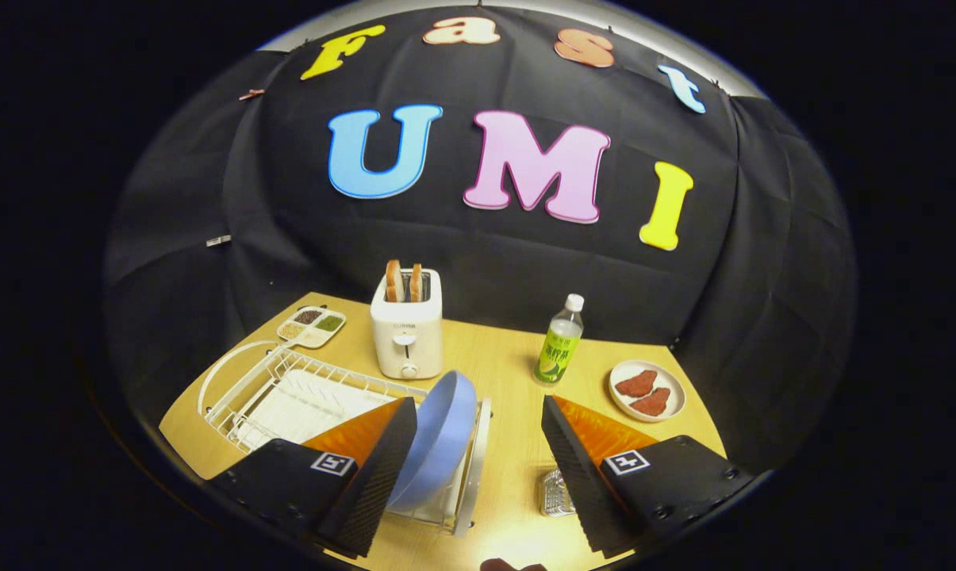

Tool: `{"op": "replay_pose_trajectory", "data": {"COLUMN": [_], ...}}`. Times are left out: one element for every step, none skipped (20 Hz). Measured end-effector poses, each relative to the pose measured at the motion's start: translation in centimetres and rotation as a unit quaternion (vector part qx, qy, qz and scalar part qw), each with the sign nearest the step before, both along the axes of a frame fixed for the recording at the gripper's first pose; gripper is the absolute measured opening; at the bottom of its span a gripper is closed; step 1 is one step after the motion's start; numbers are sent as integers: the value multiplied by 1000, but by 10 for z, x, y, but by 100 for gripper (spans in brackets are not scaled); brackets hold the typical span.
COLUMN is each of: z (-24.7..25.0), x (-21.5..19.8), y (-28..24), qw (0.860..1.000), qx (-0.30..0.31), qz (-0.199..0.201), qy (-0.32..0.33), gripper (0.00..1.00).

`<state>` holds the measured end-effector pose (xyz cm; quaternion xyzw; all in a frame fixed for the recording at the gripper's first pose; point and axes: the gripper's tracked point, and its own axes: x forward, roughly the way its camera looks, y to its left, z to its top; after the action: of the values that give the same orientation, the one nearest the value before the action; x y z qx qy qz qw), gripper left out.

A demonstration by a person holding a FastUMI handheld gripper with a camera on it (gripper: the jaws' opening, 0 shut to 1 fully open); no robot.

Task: Take the plate from the dish rack, then take the spoon from the basket and place it into the plate.

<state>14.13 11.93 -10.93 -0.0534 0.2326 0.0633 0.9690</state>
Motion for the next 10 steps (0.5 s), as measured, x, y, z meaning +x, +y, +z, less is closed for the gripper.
{"op": "replay_pose_trajectory", "data": {"z": [-11, -22, -36, -47, -57, -65, -72, -78, -83, -87], "x": [4, 8, 10, 11, 12, 13, 11, 12, 13, 13], "y": [2, 1, 2, 5, 5, 6, 8, 12, 15, 18], "qw": [1000, 999, 998, 996, 993, 990, 987, 984, 981, 979], "qx": [1, -1, -2, 0, 1, 8, 17, 28, 37, 47], "qz": [-6, -11, -13, -13, -19, -24, -31, -38, -44, -48], "qy": [22, 43, 67, 92, 116, 136, 156, 171, 184, 194], "gripper": [98, 98, 98, 98, 97, 91, 87, 80, 79, 74]}}
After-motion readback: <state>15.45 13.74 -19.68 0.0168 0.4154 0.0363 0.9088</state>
